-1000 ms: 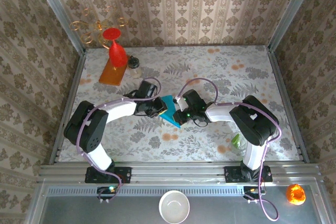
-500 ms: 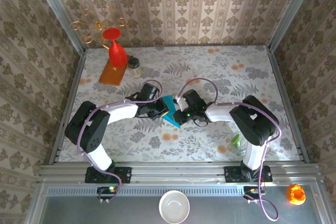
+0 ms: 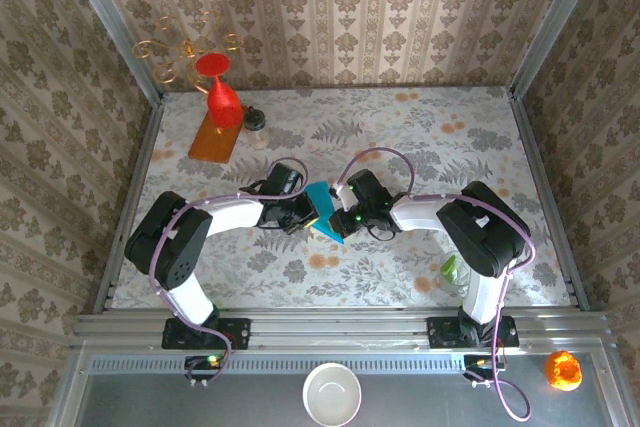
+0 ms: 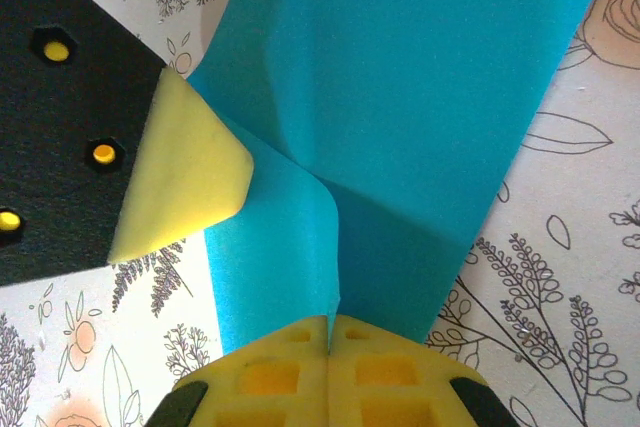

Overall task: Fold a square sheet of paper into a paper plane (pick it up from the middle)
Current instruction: Third fold the triangle at the center of the table.

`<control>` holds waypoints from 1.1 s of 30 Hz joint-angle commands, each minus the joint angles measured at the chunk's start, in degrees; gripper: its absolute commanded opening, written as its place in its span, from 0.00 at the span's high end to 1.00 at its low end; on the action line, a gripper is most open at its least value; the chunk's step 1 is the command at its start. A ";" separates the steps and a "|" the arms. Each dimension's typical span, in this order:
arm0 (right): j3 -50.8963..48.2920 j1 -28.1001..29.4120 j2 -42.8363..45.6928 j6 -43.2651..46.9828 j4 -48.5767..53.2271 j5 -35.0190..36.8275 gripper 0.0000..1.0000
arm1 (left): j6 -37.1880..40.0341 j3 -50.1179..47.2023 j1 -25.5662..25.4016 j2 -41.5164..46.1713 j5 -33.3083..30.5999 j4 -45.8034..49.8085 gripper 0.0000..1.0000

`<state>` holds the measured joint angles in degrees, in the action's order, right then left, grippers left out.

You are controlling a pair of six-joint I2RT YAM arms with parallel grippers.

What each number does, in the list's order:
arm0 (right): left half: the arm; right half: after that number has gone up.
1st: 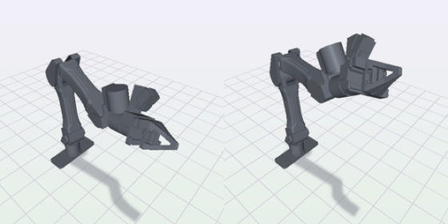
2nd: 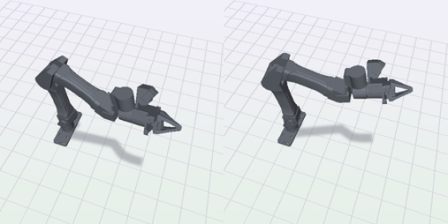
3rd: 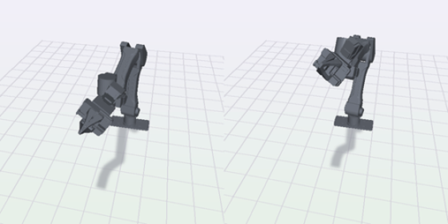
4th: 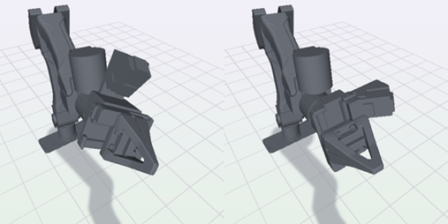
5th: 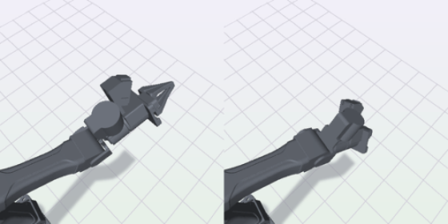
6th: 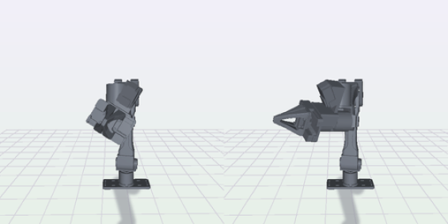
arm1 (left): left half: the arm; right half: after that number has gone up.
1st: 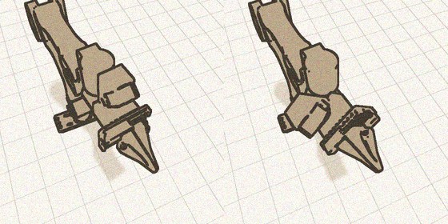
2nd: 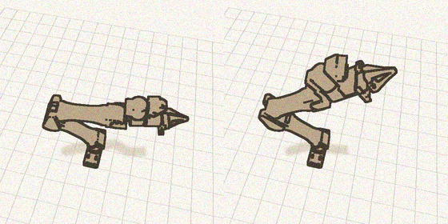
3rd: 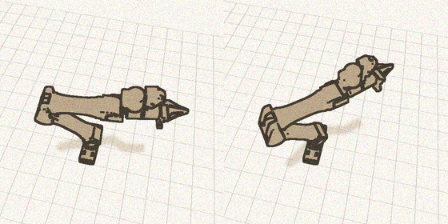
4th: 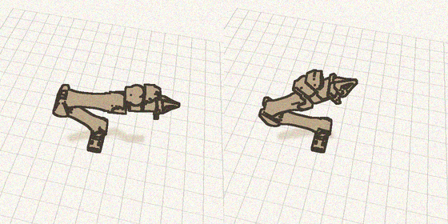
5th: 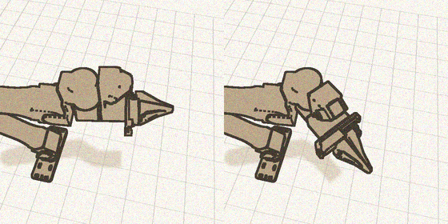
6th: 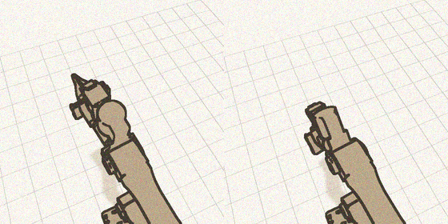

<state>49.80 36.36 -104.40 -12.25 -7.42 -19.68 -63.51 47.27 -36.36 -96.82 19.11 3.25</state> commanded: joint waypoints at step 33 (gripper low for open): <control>6.57 -4.83 6.96 -13.96 19.87 -10.23 0.77 | -1.81 -3.52 -0.03 -2.48 -3.29 0.66 0.94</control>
<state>55.42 30.20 -97.95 -24.75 8.25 -23.03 -64.79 45.78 -36.36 -97.86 18.20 0.30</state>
